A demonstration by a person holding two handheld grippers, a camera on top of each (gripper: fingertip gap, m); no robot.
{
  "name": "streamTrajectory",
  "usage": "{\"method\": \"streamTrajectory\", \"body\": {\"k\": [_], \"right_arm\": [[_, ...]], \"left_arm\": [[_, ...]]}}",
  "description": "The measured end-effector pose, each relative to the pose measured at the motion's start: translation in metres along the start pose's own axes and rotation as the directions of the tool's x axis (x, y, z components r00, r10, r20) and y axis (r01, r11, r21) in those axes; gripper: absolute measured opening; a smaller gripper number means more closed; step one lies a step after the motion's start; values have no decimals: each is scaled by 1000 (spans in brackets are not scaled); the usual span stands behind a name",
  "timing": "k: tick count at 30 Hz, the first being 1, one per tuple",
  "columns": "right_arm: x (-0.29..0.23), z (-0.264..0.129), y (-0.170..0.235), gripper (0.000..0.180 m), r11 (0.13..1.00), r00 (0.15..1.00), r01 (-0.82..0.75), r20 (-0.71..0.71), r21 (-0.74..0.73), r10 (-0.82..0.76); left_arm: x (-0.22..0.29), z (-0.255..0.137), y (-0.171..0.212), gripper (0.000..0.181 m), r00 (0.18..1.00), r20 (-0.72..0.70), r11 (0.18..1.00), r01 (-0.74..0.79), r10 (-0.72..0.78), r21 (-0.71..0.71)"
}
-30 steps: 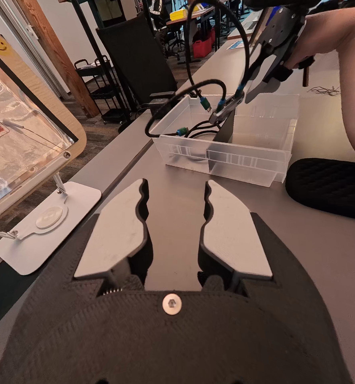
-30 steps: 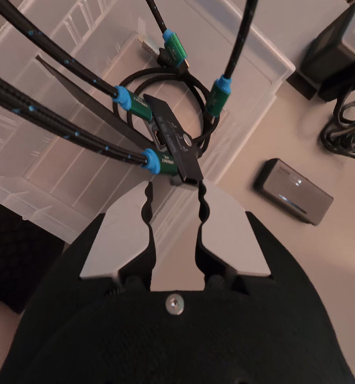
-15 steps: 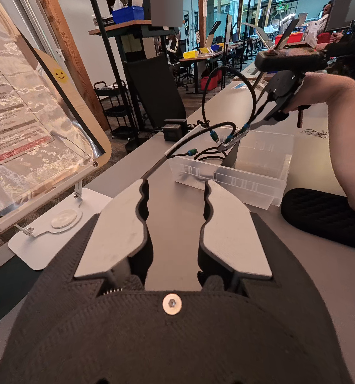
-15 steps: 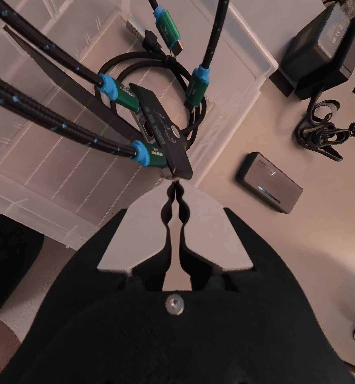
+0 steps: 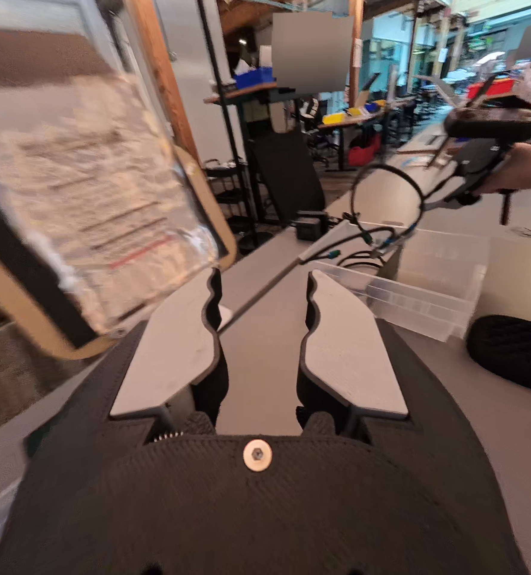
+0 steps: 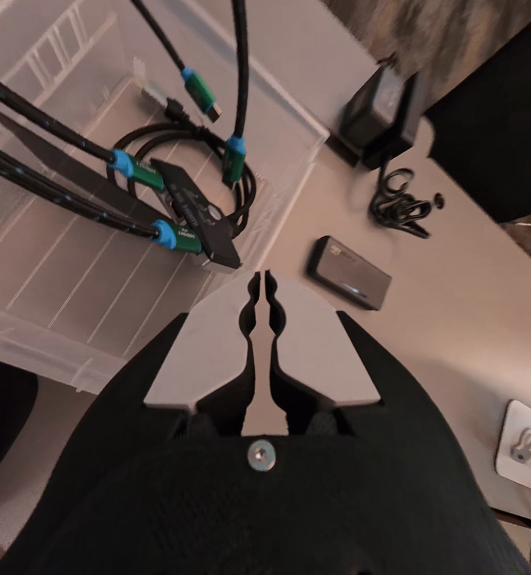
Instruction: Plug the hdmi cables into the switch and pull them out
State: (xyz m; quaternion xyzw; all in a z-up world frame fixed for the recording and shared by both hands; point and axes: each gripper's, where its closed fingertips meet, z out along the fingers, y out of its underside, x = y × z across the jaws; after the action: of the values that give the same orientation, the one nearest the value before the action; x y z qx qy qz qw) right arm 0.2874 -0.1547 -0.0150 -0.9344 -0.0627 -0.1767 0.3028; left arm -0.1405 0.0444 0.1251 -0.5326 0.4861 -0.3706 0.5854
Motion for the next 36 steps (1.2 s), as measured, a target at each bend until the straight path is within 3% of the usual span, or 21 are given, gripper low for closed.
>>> {"method": "streamTrajectory", "body": {"k": [1,5,9,13,17,23,26,32,36], "right_arm": [[4,-8,-6,5,999,999,1,-36,33,1],[19,-44,-42,18,980,982,11,-187,200,27],[23,-84,-81,28,927,942,65,-329,369,65],[14,-119,-115,28,845,917,99,-377,526,127],[-5,-132,-136,27,783,930,130,-348,608,116],[-4,-122,-132,28,810,929,128,-355,572,104],[-2,-117,-128,29,824,932,120,-349,554,99],[-4,-111,-127,29,833,937,126,-339,538,78],[-7,-109,-128,29,839,939,140,-339,525,55]], "left_arm": [[-15,-14,-7,52,998,56,1000,-11,11,1],[-77,-80,-10,56,958,284,996,-23,47,-88],[-121,-134,42,54,926,375,939,99,34,-328],[-127,-166,116,41,952,306,779,199,-10,-594],[-148,-182,182,67,944,233,554,68,233,-830],[-162,-161,242,80,959,149,466,21,239,-885],[-160,-163,244,79,960,121,455,-8,253,-891],[-164,-176,267,72,952,83,342,-24,295,-939],[-173,-169,275,69,932,60,329,-65,357,-942]]}}
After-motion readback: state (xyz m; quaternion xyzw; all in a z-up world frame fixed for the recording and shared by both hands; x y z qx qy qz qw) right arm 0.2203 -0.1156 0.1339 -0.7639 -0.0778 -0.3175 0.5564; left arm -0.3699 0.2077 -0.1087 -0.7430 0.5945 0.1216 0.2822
